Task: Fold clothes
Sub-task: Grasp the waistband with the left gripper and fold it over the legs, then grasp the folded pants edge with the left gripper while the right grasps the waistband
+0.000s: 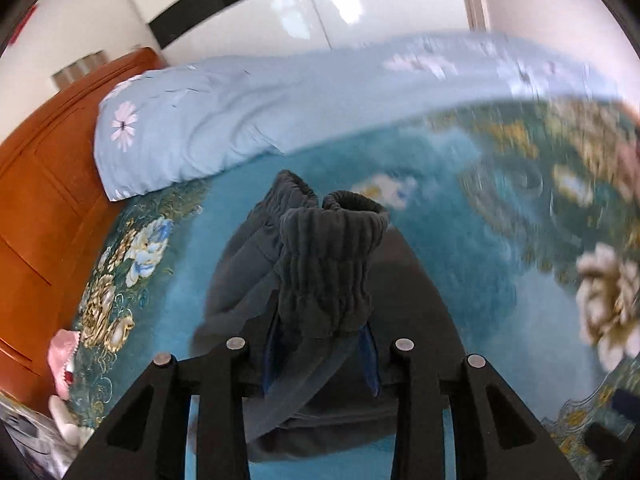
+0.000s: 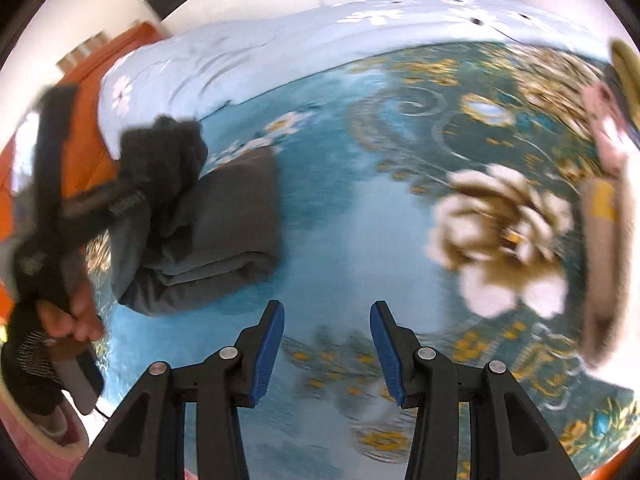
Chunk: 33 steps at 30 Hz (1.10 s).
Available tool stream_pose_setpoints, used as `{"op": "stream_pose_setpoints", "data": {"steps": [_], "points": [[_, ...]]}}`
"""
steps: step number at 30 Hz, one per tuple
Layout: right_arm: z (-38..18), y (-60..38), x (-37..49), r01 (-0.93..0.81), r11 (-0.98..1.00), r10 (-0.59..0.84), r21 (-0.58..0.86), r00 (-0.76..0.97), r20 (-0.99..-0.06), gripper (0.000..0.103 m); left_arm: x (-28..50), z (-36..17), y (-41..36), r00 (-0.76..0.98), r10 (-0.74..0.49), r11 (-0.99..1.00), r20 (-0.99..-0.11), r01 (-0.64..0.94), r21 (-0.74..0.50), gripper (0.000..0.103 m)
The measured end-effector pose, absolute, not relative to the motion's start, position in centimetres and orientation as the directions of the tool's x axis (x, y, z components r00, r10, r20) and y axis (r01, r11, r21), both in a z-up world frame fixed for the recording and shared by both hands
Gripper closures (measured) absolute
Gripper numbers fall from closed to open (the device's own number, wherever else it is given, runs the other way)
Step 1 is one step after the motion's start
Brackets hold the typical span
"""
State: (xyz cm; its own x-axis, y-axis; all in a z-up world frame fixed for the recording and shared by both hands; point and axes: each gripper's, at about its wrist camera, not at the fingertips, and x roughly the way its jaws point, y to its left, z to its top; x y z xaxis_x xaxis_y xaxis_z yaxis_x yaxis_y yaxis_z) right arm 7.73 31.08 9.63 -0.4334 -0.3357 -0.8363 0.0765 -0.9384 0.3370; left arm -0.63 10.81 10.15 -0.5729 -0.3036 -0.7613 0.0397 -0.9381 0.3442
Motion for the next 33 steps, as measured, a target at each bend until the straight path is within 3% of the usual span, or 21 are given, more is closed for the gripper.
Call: {"op": "stream_pose_setpoints", "data": {"steps": [4,5,9,13,15,17,21,26,33], "points": [[8.0,34.1,9.1,0.011,-0.940,-0.310,0.341,-0.443,-0.841,0.054,-1.2,7.9,13.6,-0.519,-0.402,-0.888,-0.754,0.020,0.460,0.061],[7.7,34.8,9.3,-0.004,-0.940,-0.305,0.342,-0.442,-0.843,0.054,-1.1,8.0,14.0,-0.519,-0.394,-0.892,-0.759,0.018,0.451,0.049],[6.9,36.0,9.4,-0.032,-0.939,-0.295,0.342,-0.435,-0.851,0.053,-1.0,8.7,15.7,-0.536,-0.355,-0.907,-0.766,0.001,0.420,0.042],[7.1,35.7,8.9,-0.016,-0.943,-0.293,0.333,-0.439,-0.849,0.053,0.0,10.9,15.1,-0.582,-0.217,-0.958,-0.784,-0.029,0.286,0.042],[7.4,35.2,8.6,0.001,-0.945,-0.295,0.328,-0.441,-0.848,0.053,0.9,12.2,12.4,-0.607,-0.112,-0.990,-0.787,-0.001,0.141,0.042],[7.5,34.5,8.2,0.021,-0.942,-0.310,0.335,-0.435,-0.846,0.051,2.2,12.9,8.0,-0.636,-0.049,-0.996,-0.771,0.086,-0.007,0.042],[7.7,31.2,6.6,0.087,-0.921,-0.382,0.380,-0.398,-0.834,0.050,4.3,10.4,-2.8,-0.596,-0.095,-0.907,-0.797,0.382,-0.178,0.042],[8.1,25.8,3.9,0.185,-0.871,-0.491,0.454,-0.331,-0.806,0.048,6.2,4.7,-9.5,-0.496,-0.026,-0.798,-0.868,0.533,-0.281,0.042],[9.6,18.5,-1.9,0.294,-0.854,-0.507,0.429,-0.290,-0.811,0.044,7.9,0.7,-9.7,-0.512,0.092,-0.788,-0.854,0.486,-0.377,0.039]]}}
